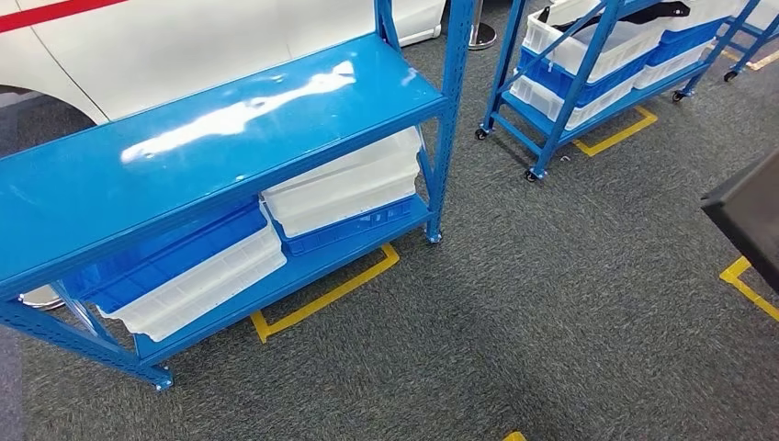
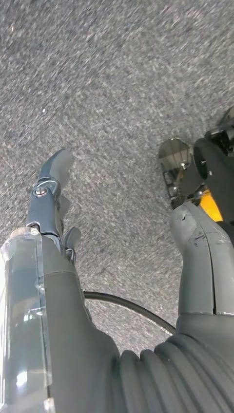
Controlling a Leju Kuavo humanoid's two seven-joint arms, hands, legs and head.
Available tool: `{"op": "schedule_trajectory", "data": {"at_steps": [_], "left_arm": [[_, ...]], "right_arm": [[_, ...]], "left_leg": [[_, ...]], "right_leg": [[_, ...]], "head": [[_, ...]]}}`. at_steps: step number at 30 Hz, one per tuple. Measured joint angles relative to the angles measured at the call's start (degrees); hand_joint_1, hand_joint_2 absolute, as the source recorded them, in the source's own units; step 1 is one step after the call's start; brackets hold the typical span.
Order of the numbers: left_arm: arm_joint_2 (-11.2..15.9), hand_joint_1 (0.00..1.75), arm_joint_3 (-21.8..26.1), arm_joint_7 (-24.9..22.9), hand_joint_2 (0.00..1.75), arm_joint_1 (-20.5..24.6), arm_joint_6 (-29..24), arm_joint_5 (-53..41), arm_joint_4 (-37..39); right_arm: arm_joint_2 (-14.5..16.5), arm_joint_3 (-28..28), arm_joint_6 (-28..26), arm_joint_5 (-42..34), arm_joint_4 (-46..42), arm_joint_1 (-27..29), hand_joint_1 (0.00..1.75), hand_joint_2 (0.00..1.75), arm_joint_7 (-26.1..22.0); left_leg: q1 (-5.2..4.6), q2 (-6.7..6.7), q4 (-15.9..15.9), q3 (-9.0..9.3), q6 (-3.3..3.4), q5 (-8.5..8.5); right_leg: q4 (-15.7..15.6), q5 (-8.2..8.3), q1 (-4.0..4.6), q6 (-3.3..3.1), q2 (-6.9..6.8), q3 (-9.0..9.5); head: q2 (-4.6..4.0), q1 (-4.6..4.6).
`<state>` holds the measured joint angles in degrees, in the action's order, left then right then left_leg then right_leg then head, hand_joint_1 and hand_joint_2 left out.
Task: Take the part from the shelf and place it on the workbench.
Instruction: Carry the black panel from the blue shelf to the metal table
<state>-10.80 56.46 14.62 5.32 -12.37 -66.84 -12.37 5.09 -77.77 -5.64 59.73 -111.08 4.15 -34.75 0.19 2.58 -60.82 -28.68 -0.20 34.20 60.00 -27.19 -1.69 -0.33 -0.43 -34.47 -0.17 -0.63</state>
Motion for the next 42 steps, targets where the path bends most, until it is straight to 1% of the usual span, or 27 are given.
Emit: {"op": "schedule_trajectory", "data": {"at_steps": [2,4,5,6,8,9,10,11,13,15,17,18,19,20,22,24,26,28,30,32,33,34,35,37,39,41,42], "left_arm": [[0.00,0.00,0.00,0.00,1.75,-0.04,0.02,0.00,0.00],[0.00,0.00,0.00,-0.01,1.75,-0.18,0.07,-0.01,0.00],[-0.01,0.00,0.00,-0.02,1.75,-0.25,0.13,-0.08,0.00],[0.03,0.00,0.00,-0.03,1.75,-0.29,0.19,-0.17,0.00],[0.09,0.00,0.00,-0.03,1.75,-0.27,0.32,-0.35,0.00],[0.13,0.00,0.00,-0.02,1.75,-0.20,0.39,-0.37,0.00],[0.10,0.00,0.00,-0.01,1.75,-0.10,0.44,-0.37,0.00],[0.04,0.00,-0.01,-0.01,1.75,0.03,0.50,-0.38,0.00],[-0.06,0.00,-0.01,0.02,1.75,0.08,0.59,-0.39,0.00],[-0.09,0.00,-0.01,0.02,1.75,-0.12,0.64,-0.40,0.00],[-0.09,0.00,0.00,0.00,1.75,-0.26,0.67,-0.42,0.00],[-0.10,0.00,0.00,0.00,1.75,-0.28,0.70,-0.43,0.00],[-0.12,0.00,0.00,0.00,1.75,-0.27,0.73,-0.43,0.00],[-0.17,0.00,0.00,0.00,1.75,-0.25,0.76,-0.44,0.00],[-0.24,0.00,0.00,0.01,1.75,-0.19,0.79,-0.43,0.00],[-0.26,0.00,-0.01,0.01,1.75,-0.01,0.82,-0.42,0.00],[-0.29,0.00,-0.02,-0.01,1.75,0.23,0.90,-0.42,0.00],[-0.31,0.00,-0.02,0.00,1.75,0.32,0.95,-0.42,0.00],[-0.31,0.00,-0.02,-0.02,1.75,0.16,0.96,-0.42,0.00],[-0.31,0.00,-0.02,-0.08,1.75,-0.09,1.03,-0.44,0.00],[-0.31,0.00,-0.02,-0.09,1.75,-0.18,1.07,-0.48,0.00],[-0.31,0.00,-0.02,-0.10,1.75,-0.21,1.10,-0.52,0.00],[-0.31,0.00,-0.02,-0.10,1.75,-0.20,1.13,-0.57,0.00],[-0.31,0.00,-0.02,-0.07,1.75,-0.16,1.14,-0.77,0.00],[-0.31,0.00,-0.03,-0.01,1.75,-0.08,1.15,-0.99,0.00],[-0.32,0.00,-0.07,0.04,1.75,-0.01,1.17,-1.14,0.00],[-0.32,0.00,-0.09,0.04,1.75,0.05,1.17,-1.20,0.00]], "right_arm": [[0.00,-0.06,-0.01,0.07,0.03,-0.19,1.75,1.75,-0.03],[0.02,-0.34,-0.02,0.38,0.14,-0.67,1.75,1.75,-0.25],[0.07,-0.68,-0.09,0.82,0.21,-0.98,1.75,1.75,-0.61],[0.21,-1.09,-0.28,1.37,0.25,-1.28,1.75,1.75,-1.12],[0.58,-1.82,-0.86,2.52,0.22,-1.89,1.75,1.75,-2.28],[0.83,-2.05,-1.21,2.95,0.09,-2.07,1.75,1.75,-2.74],[1.04,-2.24,-1.50,3.28,-0.10,-2.10,1.75,1.75,-3.08],[1.25,-2.47,-1.79,3.60,-0.36,-2.05,1.75,1.75,-3.36],[1.55,-2.89,-2.26,3.95,-0.92,-2.18,1.75,1.75,-3.71],[1.80,-3.04,-2.54,4.06,-1.27,-2.60,1.75,1.75,-3.85],[2.12,-3.06,-2.64,4.18,-1.38,-2.81,1.75,1.75,-3.93],[2.27,-3.07,-2.69,4.28,-1.40,-2.79,1.75,1.75,-3.98],[2.37,-3.08,-2.75,4.37,-1.48,-2.78,1.75,1.75,-4.05],[2.45,-3.08,-2.85,4.44,-1.65,-2.78,1.75,1.75,-4.11],[2.61,-3.09,-3.10,4.49,-2.14,-2.89,1.75,1.75,-4.21],[2.79,-3.17,-3.27,4.57,-2.68,-2.94,1.75,1.75,-4.26],[2.91,-3.45,-3.30,4.70,-3.23,-2.84,1.75,1.75,-4.28],[2.96,-3.73,-3.29,4.78,-3.77,-2.82,1.75,1.75,-4.30],[3.00,-3.80,-3.19,4.87,-4.12,-3.03,1.75,1.75,-4.31],[3.04,-3.81,-2.85,5.02,-4.21,-3.18,1.75,1.75,-4.31],[3.05,-3.81,-2.63,5.11,-4.22,-3.16,1.75,1.75,-4.31],[3.07,-3.81,-2.41,5.18,-4.22,-3.16,1.75,1.75,-4.31],[3.08,-3.81,-2.24,5.23,-4.22,-3.16,1.75,1.75,-4.31],[3.08,-3.81,-1.89,5.28,-4.22,-3.20,1.75,1.75,-4.31],[3.08,-3.80,-1.42,5.36,-4.22,-3.20,1.75,1.75,-4.32],[3.13,-3.80,-0.91,5.46,-4.23,-2.93,1.75,1.75,-4.33],[3.19,-3.80,-0.70,5.51,-4.23,-2.70,1.75,1.75,-4.33]], "left_leg": [[0.01,-0.38,-1.42,-0.62,0.01,0.80],[0.02,-1.36,-6.94,-3.14,0.06,3.43],[-0.07,-1.97,-9.05,-4.23,0.43,3.50],[-0.26,-3.67,-7.42,-3.70,1.14,1.86],[-0.74,-6.37,-0.88,-1.21,2.50,-2.85],[-0.95,-7.34,1.94,0.00,2.87,-3.99],[-1.07,-6.71,2.59,0.23,2.90,-4.13],[-0.99,-5.89,3.42,0.54,2.98,-4.42],[-0.80,-4.10,5.29,1.07,3.37,-5.29],[-0.76,-2.24,5.95,0.98,3.71,-5.85],[-0.81,-0.29,5.84,0.64,3.71,-5.86],[-0.80,0.65,5.75,0.48,3.64,-5.81],[-0.77,1.55,5.64,0.37,3.50,-5.72],[-0.74,2.40,5.41,0.36,3.25,-5.54],[-0.86,3.80,4.78,0.39,2.48,-4.99],[-1.01,4.94,4.33,0.62,1.73,-4.49],[-0.93,5.73,4.16,0.93,1.17,-4.14],[-0.62,3.06,2.21,0.32,0.61,-2.39],[-0.33,-0.97,-4.20,-2.39,0.35,1.58],[-0.24,-2.19,-11.54,-5.72,0.41,4.57],[-0.20,-2.30,-12.92,-6.39,0.48,4.45],[-0.16,-2.43,-11.92,-5.97,0.60,3.12],[-0.09,-2.91,-8.78,-4.57,0.74,0.94],[0.12,-5.95,-1.08,-1.25,1.02,-2.63],[0.14,-8.14,2.42,0.03,1.25,-3.50],[-0.02,-7.05,2.95,-0.01,1.78,-3.78],[-0.03,-6.20,3.32,0.08,2.19,-4.14]], "right_leg": [[0.00,0.04,0.03,-0.06,0.23,-0.07],[0.02,0.17,0.23,-0.27,1.09,-0.30],[0.08,0.28,0.48,-0.41,2.27,-0.43],[0.15,0.43,0.70,-0.41,3.75,-0.50],[0.23,0.89,0.71,0.05,6.94,-0.76],[0.14,1.20,0.47,0.50,8.06,-0.97],[-0.08,1.55,0.27,1.00,8.89,-1.21],[-0.09,1.71,0.20,1.30,8.87,-1.41],[1.77,0.30,0.53,1.67,6.08,-2.52],[7.62,-3.38,0.73,1.94,2.33,-5.12],[13.17,-5.78,0.37,2.46,1.12,-7.31],[13.58,-5.57,0.12,2.73,0.82,-7.15],[11.81,-4.46,-0.13,2.99,0.45,-5.83],[8.10,-2.82,-0.33,3.23,-0.48,-3.42],[1.13,-0.79,-0.24,3.08,-2.90,0.87],[-1.03,-0.59,0.17,2.32,-3.67,1.97],[-1.10,-0.31,0.18,1.56,-2.40,1.68],[-1.39,0.13,-0.03,0.73,-1.13,1.45],[-1.50,0.52,-0.02,0.07,0.20,1.05],[-1.35,0.71,0.21,-0.16,1.81,0.60],[-1.24,0.76,0.30,-0.18,2.69,0.46],[-1.11,0.80,0.35,-0.15,3.58,0.40],[-0.95,0.82,0.36,-0.10,4.45,0.38],[-0.50,0.86,0.36,0.22,6.05,0.14],[-0.32,1.19,0.22,1.04,7.55,-0.48],[-0.61,1.83,-0.06,2.12,9.16,-1.00],[-0.49,1.83,-0.10,2.44,8.81,-1.27]], "head": [[0.00,0.00],[0.00,0.00],[0.00,0.00],[0.00,0.03],[0.00,0.02],[0.00,0.01],[0.00,-0.01],[0.00,0.01],[0.00,0.10],[0.00,0.21],[0.00,0.23],[0.00,0.23],[0.00,0.23],[0.00,0.23],[0.00,0.24],[0.00,0.22],[0.00,0.20],[0.00,0.19],[0.00,0.18],[0.00,0.17],[0.00,0.17],[0.00,0.17],[0.00,0.17],[0.00,0.19],[0.00,0.19],[0.00,0.18],[0.00,0.20]]}}
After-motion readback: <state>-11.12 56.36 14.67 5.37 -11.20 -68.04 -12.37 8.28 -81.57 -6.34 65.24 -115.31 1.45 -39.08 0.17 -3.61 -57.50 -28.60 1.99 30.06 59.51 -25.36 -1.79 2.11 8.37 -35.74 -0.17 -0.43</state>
